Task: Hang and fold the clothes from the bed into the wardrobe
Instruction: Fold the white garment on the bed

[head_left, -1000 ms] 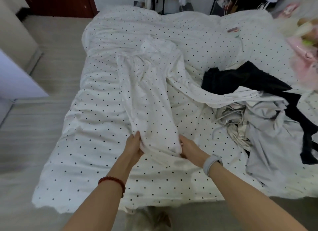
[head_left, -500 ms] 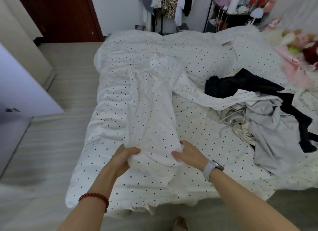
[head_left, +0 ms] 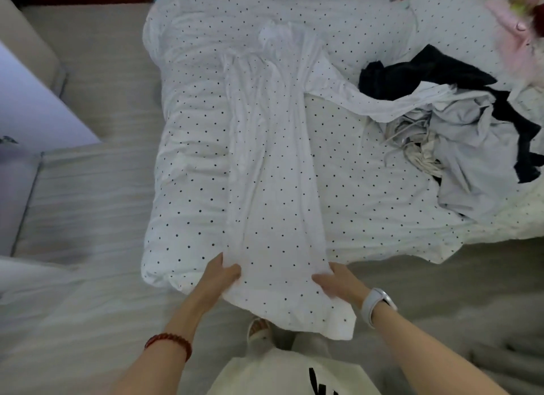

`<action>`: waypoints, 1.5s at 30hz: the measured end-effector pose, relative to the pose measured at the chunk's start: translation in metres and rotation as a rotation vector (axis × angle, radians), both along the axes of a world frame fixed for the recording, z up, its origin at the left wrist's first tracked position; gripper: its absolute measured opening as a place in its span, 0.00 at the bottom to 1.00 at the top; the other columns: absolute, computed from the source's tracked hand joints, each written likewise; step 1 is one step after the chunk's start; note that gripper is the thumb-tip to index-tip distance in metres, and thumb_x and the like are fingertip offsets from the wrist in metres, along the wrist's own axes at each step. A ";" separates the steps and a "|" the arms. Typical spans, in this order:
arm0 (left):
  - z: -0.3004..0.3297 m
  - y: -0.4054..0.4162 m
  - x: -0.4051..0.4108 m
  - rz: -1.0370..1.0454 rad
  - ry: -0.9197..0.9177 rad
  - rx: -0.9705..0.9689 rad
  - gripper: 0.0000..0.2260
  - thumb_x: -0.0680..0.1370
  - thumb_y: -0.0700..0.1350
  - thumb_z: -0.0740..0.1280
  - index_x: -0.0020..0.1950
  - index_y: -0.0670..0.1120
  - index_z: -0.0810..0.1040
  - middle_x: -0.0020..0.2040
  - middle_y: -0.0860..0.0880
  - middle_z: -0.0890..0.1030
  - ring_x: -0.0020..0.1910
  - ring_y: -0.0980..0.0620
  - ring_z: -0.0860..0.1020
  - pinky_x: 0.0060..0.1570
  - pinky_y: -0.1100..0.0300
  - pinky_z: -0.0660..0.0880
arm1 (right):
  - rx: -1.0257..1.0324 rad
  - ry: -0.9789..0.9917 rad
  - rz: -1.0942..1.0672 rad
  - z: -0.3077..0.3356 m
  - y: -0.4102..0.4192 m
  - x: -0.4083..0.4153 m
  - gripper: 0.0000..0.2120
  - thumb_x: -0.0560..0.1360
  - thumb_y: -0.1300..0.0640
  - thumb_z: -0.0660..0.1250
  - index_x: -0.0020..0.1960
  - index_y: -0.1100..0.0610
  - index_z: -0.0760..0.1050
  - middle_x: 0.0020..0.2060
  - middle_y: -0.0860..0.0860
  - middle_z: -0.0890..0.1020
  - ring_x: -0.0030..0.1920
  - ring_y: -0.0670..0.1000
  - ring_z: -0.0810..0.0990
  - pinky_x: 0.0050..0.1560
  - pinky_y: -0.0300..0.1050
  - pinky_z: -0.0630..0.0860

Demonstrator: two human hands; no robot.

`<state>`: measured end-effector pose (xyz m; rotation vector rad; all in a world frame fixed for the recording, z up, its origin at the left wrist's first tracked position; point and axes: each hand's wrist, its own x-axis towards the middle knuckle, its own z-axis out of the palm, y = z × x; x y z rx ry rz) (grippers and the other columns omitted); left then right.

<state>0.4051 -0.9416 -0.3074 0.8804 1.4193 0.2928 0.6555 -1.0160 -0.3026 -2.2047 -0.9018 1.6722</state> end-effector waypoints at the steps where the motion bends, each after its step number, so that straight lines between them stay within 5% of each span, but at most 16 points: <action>1: -0.009 -0.009 -0.004 -0.031 0.059 0.006 0.14 0.75 0.39 0.63 0.60 0.41 0.72 0.57 0.43 0.79 0.53 0.44 0.78 0.55 0.48 0.76 | -0.030 -0.009 0.005 -0.010 -0.011 -0.004 0.12 0.76 0.60 0.63 0.57 0.63 0.74 0.48 0.58 0.79 0.42 0.50 0.76 0.42 0.39 0.75; 6: -0.038 -0.033 -0.014 -0.203 0.468 -0.040 0.20 0.75 0.41 0.66 0.63 0.39 0.64 0.58 0.40 0.73 0.49 0.44 0.75 0.53 0.51 0.73 | -0.205 -0.167 0.115 -0.042 -0.047 -0.010 0.20 0.76 0.58 0.62 0.67 0.61 0.65 0.62 0.57 0.74 0.60 0.56 0.74 0.55 0.44 0.72; 9: -0.044 -0.034 -0.010 -0.249 0.560 -0.073 0.32 0.74 0.46 0.68 0.73 0.42 0.56 0.68 0.38 0.64 0.62 0.39 0.71 0.58 0.52 0.71 | -0.282 -0.208 0.157 -0.052 -0.057 -0.006 0.23 0.75 0.56 0.64 0.68 0.57 0.63 0.66 0.57 0.71 0.64 0.56 0.72 0.61 0.45 0.71; 11: -0.041 -0.027 0.000 -0.301 0.590 -0.005 0.30 0.76 0.47 0.66 0.74 0.43 0.56 0.69 0.38 0.63 0.64 0.38 0.69 0.62 0.49 0.69 | -0.238 -0.219 0.159 -0.045 -0.049 -0.001 0.24 0.76 0.54 0.63 0.70 0.57 0.62 0.69 0.55 0.68 0.67 0.56 0.69 0.64 0.44 0.68; 26: 0.033 0.115 0.208 -0.467 0.416 0.441 0.21 0.79 0.45 0.61 0.71 0.42 0.64 0.68 0.39 0.66 0.65 0.44 0.69 0.61 0.54 0.69 | 0.218 -0.361 0.101 0.038 0.091 0.165 0.21 0.80 0.56 0.57 0.72 0.58 0.61 0.69 0.57 0.66 0.66 0.55 0.69 0.61 0.43 0.67; 32: 0.027 0.195 0.346 -0.472 0.419 0.502 0.20 0.80 0.44 0.60 0.71 0.42 0.64 0.68 0.41 0.66 0.63 0.45 0.71 0.58 0.56 0.68 | 0.290 -0.754 0.270 0.027 0.193 0.327 0.21 0.78 0.61 0.56 0.71 0.57 0.61 0.68 0.57 0.67 0.63 0.58 0.70 0.60 0.51 0.71; 39: -0.012 0.249 0.491 -0.282 0.267 0.275 0.16 0.80 0.43 0.59 0.67 0.43 0.69 0.64 0.45 0.72 0.62 0.47 0.72 0.60 0.56 0.68 | 0.236 -1.174 0.640 -0.014 0.304 0.478 0.29 0.75 0.56 0.60 0.74 0.52 0.55 0.68 0.57 0.63 0.68 0.59 0.62 0.63 0.54 0.64; 41: -0.021 0.250 0.507 -0.253 0.229 0.210 0.14 0.79 0.43 0.60 0.65 0.44 0.71 0.62 0.45 0.75 0.60 0.47 0.74 0.61 0.51 0.71 | 0.288 -1.228 0.697 -0.027 0.320 0.497 0.24 0.72 0.60 0.62 0.67 0.52 0.67 0.62 0.59 0.71 0.61 0.60 0.69 0.54 0.55 0.69; 43: -0.025 0.259 0.521 -0.176 0.190 0.135 0.13 0.79 0.43 0.60 0.62 0.44 0.73 0.58 0.47 0.77 0.56 0.48 0.77 0.59 0.52 0.74 | 0.395 -1.279 0.705 -0.027 0.338 0.510 0.11 0.63 0.62 0.69 0.45 0.55 0.81 0.45 0.58 0.78 0.45 0.59 0.77 0.40 0.51 0.75; 45: -0.022 0.266 0.528 -0.037 0.081 0.003 0.12 0.79 0.43 0.62 0.62 0.43 0.74 0.54 0.47 0.78 0.51 0.50 0.78 0.51 0.55 0.75 | 0.508 -1.274 0.692 -0.018 0.348 0.509 0.08 0.56 0.62 0.76 0.33 0.56 0.80 0.34 0.55 0.78 0.36 0.57 0.78 0.35 0.48 0.75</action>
